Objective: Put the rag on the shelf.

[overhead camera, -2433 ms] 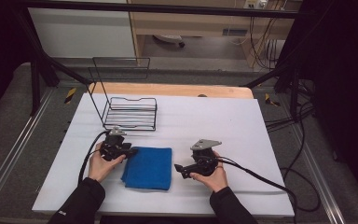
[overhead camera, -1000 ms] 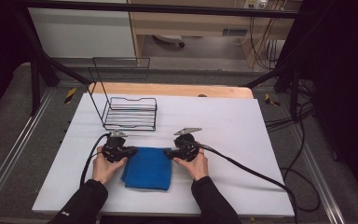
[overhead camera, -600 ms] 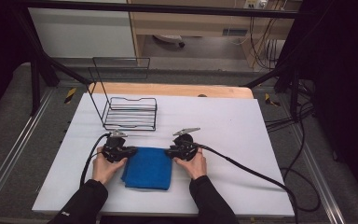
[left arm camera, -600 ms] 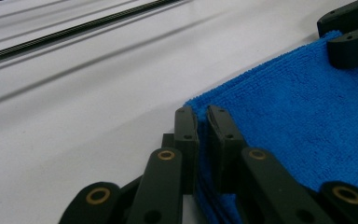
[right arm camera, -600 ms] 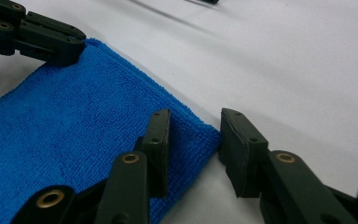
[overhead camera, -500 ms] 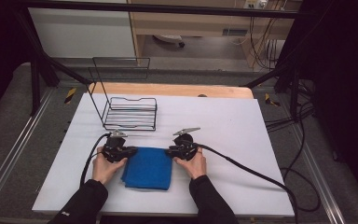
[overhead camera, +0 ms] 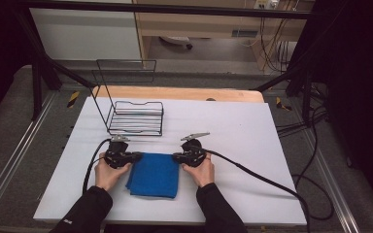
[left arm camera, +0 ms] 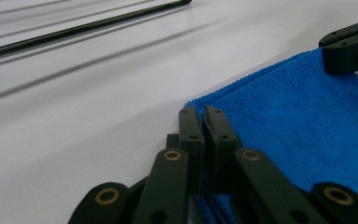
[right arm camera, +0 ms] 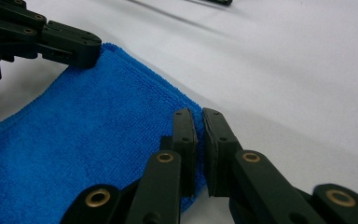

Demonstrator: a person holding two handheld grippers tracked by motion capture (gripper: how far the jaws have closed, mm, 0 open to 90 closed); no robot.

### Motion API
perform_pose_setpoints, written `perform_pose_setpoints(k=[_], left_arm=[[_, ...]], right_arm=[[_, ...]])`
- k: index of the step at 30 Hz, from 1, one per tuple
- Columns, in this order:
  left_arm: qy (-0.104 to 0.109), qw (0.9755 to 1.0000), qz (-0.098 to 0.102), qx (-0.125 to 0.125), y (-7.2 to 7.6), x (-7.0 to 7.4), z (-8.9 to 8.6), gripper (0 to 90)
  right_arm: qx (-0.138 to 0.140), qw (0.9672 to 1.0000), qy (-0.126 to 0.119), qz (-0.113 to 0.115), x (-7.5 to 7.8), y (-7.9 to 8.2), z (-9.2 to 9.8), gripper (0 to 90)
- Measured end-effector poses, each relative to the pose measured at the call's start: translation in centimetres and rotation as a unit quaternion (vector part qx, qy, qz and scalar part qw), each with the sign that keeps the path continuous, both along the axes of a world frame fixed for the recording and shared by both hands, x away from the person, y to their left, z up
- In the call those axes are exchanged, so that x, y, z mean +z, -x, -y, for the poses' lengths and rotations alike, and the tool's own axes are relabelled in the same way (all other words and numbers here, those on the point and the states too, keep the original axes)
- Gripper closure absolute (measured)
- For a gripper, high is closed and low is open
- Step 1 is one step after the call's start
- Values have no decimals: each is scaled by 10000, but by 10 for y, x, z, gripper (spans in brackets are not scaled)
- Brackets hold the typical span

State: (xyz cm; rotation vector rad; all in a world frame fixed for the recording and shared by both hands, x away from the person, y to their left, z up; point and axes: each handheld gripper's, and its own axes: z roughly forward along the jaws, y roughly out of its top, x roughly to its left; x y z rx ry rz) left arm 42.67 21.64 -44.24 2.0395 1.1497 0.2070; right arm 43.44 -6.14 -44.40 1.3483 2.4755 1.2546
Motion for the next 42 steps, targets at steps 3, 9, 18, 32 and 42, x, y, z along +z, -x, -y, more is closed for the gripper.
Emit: perform_pose_setpoints(k=[3,9,18,32,42], left_arm=[[114,9999,110,12,4,5,-3,865],[230,9990,376,14,14,15,-7,865],[422,9965,718,-6,29,31,-14,864],[600,9916,1144,-9,45,52,-17,864],[739,9868,1443,30,52,64,-21,864]], right_arm=[[33,9999,-72,127,6,3,1,851],[74,9990,-224,370,16,11,3,852],[199,9964,-464,688,30,23,5,851],[313,9902,-747,1136,51,34,10,853],[396,9854,-816,1444,68,38,10,855]])
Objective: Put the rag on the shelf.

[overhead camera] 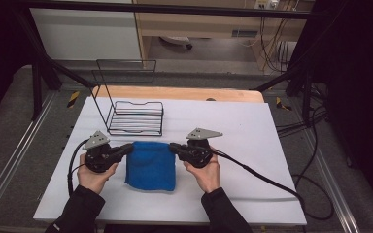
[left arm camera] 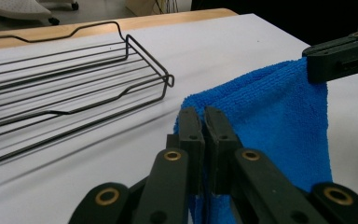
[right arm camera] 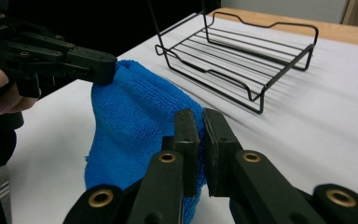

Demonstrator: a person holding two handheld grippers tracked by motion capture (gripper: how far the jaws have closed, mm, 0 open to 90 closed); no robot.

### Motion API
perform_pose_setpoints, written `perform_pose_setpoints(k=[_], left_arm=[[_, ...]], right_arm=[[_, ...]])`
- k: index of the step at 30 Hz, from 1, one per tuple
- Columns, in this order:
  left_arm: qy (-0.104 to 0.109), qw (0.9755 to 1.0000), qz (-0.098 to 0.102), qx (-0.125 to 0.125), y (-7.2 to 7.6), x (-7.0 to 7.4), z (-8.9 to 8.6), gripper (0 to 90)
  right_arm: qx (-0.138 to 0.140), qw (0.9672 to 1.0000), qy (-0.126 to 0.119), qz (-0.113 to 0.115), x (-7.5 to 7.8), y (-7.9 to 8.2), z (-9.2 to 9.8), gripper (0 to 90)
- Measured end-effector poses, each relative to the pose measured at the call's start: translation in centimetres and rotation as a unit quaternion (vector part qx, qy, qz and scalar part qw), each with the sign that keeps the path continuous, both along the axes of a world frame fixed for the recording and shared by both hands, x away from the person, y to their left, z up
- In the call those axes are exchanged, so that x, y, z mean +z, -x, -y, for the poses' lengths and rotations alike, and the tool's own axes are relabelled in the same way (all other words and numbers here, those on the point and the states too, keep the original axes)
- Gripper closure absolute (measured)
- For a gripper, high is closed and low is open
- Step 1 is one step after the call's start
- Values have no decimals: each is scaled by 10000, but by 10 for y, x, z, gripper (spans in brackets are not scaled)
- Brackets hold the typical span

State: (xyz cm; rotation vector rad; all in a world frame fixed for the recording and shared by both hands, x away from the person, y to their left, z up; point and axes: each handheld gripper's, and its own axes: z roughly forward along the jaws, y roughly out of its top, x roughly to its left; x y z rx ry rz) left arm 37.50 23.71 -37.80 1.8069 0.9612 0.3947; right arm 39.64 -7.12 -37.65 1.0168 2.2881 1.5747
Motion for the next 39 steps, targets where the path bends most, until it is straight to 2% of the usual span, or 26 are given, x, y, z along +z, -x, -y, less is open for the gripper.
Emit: perform_pose_setpoints(k=[7,24,30,39], left_arm=[[37,9997,255,33,6,10,2,864],[205,9980,601,77,14,29,-2,864],[252,9969,740,109,16,37,-4,864],[378,9940,1003,200,19,51,-8,864]], right_arm=[[-1,9997,-94,218,9,2,3,855],[75,9974,-85,706,33,7,1,857],[90,9959,-112,888,41,9,-1,857],[75,9926,-196,1193,59,12,-6,858]])
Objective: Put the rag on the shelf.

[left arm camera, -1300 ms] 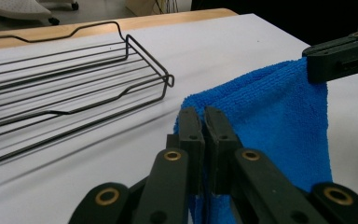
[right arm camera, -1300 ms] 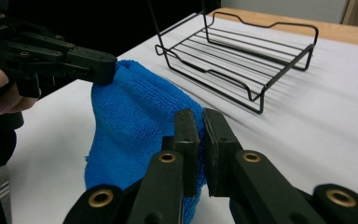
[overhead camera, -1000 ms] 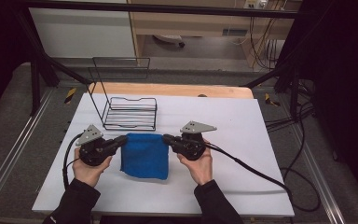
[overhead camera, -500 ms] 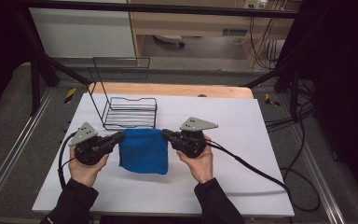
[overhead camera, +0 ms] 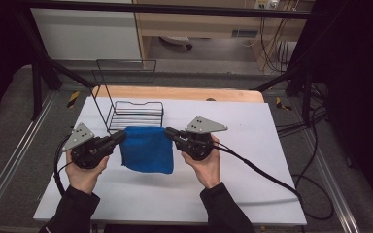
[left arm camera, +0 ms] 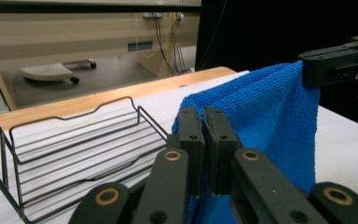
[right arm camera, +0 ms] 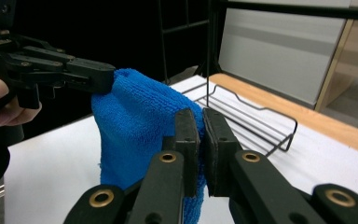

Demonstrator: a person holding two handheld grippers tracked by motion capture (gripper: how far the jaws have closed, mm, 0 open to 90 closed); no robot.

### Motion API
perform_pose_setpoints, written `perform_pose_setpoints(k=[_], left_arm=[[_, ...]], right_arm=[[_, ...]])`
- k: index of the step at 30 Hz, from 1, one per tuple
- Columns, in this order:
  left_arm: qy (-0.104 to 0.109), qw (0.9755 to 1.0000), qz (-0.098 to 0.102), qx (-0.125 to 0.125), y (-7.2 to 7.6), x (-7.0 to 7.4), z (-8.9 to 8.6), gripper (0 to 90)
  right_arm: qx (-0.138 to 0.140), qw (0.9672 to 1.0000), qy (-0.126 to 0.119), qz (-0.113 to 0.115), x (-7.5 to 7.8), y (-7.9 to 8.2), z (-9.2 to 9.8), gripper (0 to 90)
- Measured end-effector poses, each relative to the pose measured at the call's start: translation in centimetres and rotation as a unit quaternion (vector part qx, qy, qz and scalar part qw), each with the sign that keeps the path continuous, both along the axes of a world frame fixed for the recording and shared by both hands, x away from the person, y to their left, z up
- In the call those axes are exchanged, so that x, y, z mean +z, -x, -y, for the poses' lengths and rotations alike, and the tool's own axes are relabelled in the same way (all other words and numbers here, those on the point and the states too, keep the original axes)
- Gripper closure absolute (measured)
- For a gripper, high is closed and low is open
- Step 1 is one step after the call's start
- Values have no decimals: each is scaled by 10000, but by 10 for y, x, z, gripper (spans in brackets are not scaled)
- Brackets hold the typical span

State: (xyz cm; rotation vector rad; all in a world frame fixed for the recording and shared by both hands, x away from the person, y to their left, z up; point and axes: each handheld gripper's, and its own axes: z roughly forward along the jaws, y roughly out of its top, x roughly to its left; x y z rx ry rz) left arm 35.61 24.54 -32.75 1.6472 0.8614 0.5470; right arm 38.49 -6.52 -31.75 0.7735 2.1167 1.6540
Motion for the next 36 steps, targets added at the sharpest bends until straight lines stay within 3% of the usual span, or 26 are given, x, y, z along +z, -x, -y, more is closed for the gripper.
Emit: perform_pose_setpoints(k=[16,36], left_arm=[[300,9982,504,81,-2,32,-5,864],[587,9939,881,319,-14,64,-17,864]], right_arm=[[-28,9984,-205,525,40,2,-5,859],[-118,9944,-372,977,74,-8,-22,860]])
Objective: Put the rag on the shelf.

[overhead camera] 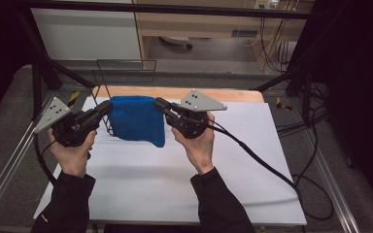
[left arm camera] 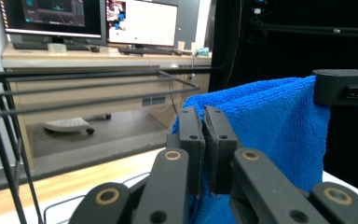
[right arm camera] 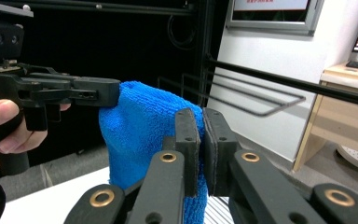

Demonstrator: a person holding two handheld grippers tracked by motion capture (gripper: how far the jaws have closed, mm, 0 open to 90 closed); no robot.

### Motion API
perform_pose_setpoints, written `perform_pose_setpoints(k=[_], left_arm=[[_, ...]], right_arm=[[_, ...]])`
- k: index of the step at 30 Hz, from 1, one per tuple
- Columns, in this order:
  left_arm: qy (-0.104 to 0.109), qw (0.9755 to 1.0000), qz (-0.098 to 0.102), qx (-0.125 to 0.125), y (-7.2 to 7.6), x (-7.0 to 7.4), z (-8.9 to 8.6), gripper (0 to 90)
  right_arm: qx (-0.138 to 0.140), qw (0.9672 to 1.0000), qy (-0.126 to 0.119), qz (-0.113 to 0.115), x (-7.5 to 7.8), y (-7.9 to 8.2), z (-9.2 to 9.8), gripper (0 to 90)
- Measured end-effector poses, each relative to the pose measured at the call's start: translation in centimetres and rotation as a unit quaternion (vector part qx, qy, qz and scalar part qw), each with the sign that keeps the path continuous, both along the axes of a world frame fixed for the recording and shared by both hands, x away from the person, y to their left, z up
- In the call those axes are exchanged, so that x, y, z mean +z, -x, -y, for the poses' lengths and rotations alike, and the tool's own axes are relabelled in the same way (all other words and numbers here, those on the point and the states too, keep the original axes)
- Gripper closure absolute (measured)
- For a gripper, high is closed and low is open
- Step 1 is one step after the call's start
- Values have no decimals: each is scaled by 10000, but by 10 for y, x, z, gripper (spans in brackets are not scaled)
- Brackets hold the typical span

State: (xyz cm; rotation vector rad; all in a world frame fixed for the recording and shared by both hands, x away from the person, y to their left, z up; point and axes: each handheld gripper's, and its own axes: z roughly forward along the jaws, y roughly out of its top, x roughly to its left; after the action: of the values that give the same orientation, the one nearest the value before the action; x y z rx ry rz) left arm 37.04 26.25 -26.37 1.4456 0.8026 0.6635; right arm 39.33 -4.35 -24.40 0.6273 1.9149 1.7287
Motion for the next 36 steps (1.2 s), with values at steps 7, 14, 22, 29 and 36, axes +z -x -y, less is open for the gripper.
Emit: perform_pose_setpoints(k=[7,14,22,29,36], left_arm=[[5,9998,177,61,-4,15,-4,864],[6,9993,371,34,-6,34,-5,864],[-35,9985,534,112,-12,51,-7,864],[81,9982,576,170,-19,62,-12,864],[114,9974,654,273,-25,74,-18,864]], right_arm=[[-63,9999,-35,149,12,-6,-5,860],[-100,9994,-111,300,26,-10,-6,860],[-138,9987,-195,450,42,-16,-9,860],[-183,9980,-124,590,57,-22,-18,860],[-191,9971,-74,728,71,-28,-26,860]])
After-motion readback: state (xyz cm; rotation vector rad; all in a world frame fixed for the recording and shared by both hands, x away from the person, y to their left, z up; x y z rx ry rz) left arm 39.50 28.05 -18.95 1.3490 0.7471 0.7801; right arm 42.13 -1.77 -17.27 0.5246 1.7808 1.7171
